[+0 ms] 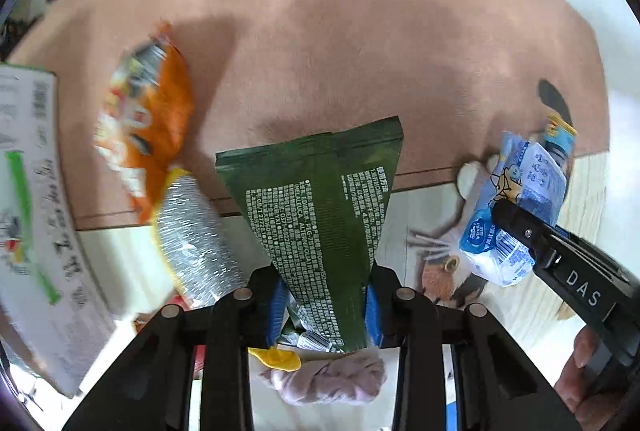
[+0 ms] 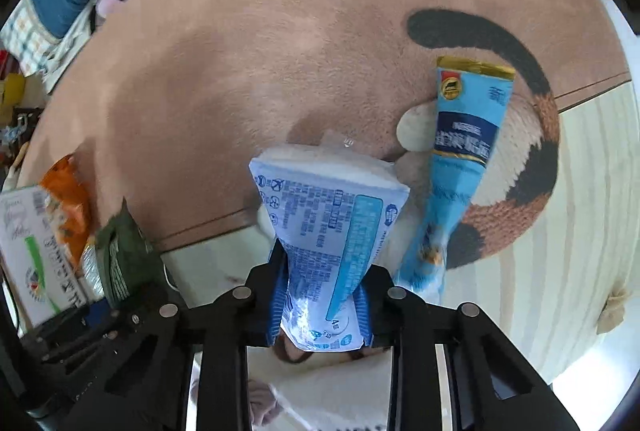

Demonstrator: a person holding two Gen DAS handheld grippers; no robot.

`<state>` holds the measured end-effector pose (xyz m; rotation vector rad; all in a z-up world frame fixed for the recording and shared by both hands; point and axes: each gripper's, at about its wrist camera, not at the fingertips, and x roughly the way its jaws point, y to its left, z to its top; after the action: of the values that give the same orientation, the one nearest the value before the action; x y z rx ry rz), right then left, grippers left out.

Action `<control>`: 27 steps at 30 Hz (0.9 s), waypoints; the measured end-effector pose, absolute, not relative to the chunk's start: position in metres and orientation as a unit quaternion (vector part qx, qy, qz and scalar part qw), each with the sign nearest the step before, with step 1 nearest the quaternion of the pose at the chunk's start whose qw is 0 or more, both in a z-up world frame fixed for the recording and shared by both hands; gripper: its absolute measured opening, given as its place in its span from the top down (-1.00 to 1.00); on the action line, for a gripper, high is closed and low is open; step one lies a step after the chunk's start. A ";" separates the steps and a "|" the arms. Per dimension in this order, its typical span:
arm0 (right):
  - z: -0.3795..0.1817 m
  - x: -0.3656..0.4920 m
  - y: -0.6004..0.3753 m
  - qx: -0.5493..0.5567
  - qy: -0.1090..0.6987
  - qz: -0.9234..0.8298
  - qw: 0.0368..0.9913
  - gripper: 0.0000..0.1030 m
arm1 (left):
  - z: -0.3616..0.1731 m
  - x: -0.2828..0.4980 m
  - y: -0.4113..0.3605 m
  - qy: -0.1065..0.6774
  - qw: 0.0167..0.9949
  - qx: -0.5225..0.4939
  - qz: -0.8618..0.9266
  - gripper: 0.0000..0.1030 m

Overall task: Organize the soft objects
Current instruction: 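Carry both bags into the cardboard box and open both tools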

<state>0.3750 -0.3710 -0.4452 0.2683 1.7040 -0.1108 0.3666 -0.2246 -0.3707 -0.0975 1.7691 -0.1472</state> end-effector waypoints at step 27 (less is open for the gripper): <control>-0.318 0.278 0.021 0.022 0.695 0.187 0.694 0.40 | -0.341 0.258 0.122 0.735 0.667 -0.121 -0.028 0.44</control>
<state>0.2783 0.0205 -0.3180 0.0491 1.5521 0.4165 0.2577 0.1221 -0.3413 -0.2735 1.6584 -0.0642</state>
